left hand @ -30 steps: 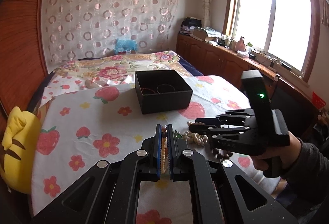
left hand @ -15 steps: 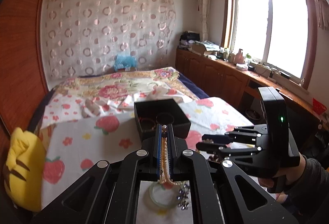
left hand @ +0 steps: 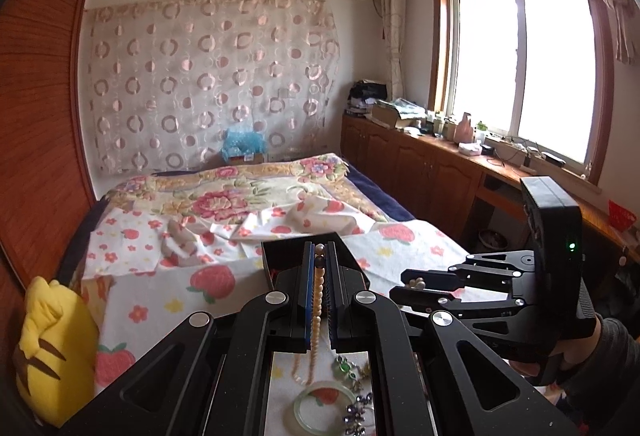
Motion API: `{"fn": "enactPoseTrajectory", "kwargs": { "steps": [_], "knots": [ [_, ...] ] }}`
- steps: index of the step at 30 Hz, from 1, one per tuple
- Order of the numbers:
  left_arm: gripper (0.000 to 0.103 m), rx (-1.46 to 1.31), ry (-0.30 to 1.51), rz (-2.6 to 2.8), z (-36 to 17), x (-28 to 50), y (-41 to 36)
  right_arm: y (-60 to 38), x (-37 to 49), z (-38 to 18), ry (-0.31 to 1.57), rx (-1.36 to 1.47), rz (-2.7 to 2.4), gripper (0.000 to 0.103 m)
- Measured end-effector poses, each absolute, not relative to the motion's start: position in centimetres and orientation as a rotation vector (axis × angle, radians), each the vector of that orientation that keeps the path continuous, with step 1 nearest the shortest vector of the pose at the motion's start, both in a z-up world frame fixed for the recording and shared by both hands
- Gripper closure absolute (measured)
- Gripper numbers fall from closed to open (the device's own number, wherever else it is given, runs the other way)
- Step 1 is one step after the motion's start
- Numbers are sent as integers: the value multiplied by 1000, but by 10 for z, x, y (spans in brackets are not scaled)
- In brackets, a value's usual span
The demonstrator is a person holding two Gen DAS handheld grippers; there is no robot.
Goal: Organize jewelry
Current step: 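Lift the pearl necklace with both tools and carry it over the black box, then lower the pearls into the box and open both tools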
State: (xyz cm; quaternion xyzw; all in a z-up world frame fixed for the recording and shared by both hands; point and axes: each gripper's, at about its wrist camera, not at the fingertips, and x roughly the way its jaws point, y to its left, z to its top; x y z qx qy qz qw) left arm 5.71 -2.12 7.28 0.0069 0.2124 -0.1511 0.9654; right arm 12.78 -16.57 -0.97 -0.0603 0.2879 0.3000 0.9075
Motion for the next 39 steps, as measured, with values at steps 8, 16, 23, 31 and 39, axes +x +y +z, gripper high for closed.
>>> {"fn": "enactPoseTrajectory", "kwargs": {
  "steps": [8,16,23,31,39],
  "knots": [
    [99,37,408,-285,80,65,-22,-169,137,16,551,-138,609,79],
    [99,53,398,-284,87,76,-22,-170,152,40,510,-139,603,79],
    [99,44,394,-299,94,92,-22,-173,168,61,472,-144,613,79],
    [99,62,367,-313,109,116,-31,-177,185,82,427,-148,627,79],
    [99,22,347,-331,116,145,-30,-179,202,104,383,-163,640,79]
  ]
}}
